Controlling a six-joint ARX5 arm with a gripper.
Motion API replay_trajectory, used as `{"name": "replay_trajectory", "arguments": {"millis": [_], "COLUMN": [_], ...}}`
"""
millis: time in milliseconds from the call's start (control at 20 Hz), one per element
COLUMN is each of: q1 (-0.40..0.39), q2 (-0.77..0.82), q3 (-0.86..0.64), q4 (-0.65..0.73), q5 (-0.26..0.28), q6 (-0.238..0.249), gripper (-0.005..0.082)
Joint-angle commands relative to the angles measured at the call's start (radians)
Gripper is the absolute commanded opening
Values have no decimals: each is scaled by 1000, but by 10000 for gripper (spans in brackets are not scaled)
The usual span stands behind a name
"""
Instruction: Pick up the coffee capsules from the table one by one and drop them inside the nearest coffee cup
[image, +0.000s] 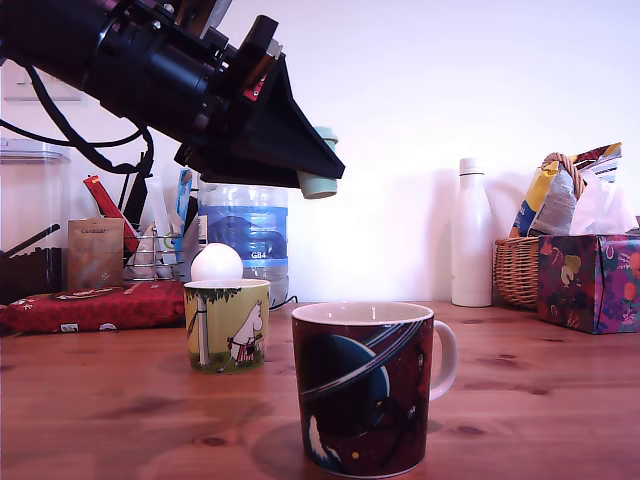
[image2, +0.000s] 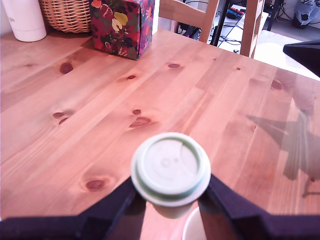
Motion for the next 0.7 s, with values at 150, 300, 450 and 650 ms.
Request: {"name": "replay_trajectory", "arguments": {"millis": [150,300,450,650], "q1": [-3,-6,-26,-84], "q2": [17,17,17,17], "q3": [19,34,54,93], "q4": [-30,-56,-90,-185], "q5": [1,1,0,-27], "q6": [15,36,48,112], "gripper": [198,198,198,198]}}
